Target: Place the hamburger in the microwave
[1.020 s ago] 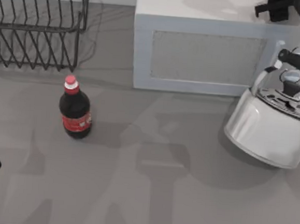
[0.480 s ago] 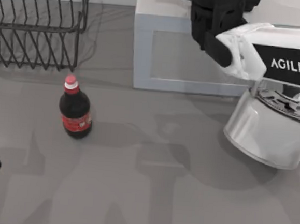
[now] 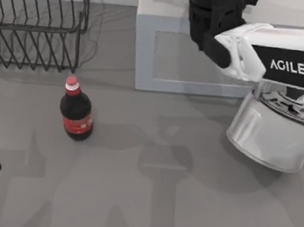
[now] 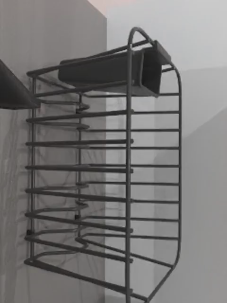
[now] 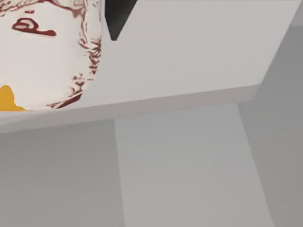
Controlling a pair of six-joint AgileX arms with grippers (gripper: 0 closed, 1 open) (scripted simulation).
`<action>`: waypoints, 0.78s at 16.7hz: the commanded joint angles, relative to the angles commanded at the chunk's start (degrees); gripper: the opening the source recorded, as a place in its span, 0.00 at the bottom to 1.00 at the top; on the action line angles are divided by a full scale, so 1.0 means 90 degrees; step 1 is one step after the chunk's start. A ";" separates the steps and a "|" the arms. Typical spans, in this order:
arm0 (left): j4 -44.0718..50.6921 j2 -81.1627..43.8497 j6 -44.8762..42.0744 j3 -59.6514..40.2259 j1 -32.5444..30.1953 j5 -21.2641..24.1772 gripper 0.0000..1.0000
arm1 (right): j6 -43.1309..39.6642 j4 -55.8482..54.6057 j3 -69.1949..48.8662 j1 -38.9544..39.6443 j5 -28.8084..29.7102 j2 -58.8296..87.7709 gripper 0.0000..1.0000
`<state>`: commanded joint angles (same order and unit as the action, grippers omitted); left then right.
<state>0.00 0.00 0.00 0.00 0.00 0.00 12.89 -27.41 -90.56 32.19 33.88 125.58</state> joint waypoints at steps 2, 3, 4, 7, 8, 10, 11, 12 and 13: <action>0.0000 0.0000 0.0000 0.0000 0.0000 0.0000 1.00 | -0.0018 0.0182 -0.0357 -0.0036 -0.0041 0.0335 0.00; 0.0000 0.0000 0.0000 0.0000 0.0000 0.0000 1.00 | -0.0031 0.0316 -0.0638 -0.0061 -0.0073 0.0600 0.00; 0.0000 0.0000 0.0000 0.0000 0.0000 0.0000 1.00 | -0.0045 0.0475 -0.0982 -0.0090 -0.0112 0.0917 0.00; 0.0000 0.0000 0.0000 0.0000 0.0000 0.0000 1.00 | -0.0094 0.1082 -0.2407 -0.0207 -0.0273 0.2089 0.00; 0.0000 0.0000 0.0000 0.0000 0.0000 0.0000 1.00 | -0.0111 0.1314 -0.2980 -0.0254 -0.0337 0.2501 0.00; 0.0000 0.0000 0.0000 0.0000 0.0000 0.0000 1.00 | -0.0150 0.1788 -0.4113 -0.0356 -0.0474 0.3285 0.00; 0.0000 0.0000 0.0000 0.0000 0.0000 0.0000 1.00 | -0.0172 0.2016 -0.4610 -0.0407 -0.0542 0.3644 0.00; 0.0000 0.0000 0.0000 0.0000 0.0000 0.0000 1.00 | -0.0194 0.2229 -0.5039 -0.0456 -0.0605 0.3972 0.00; 0.0000 0.0000 0.0000 0.0000 0.0000 0.0000 1.00 | -0.0217 0.2421 -0.5405 -0.0503 -0.0662 0.4268 0.00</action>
<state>0.00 0.00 0.00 0.00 0.00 0.00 10.93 -5.62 -139.20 27.67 27.93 163.99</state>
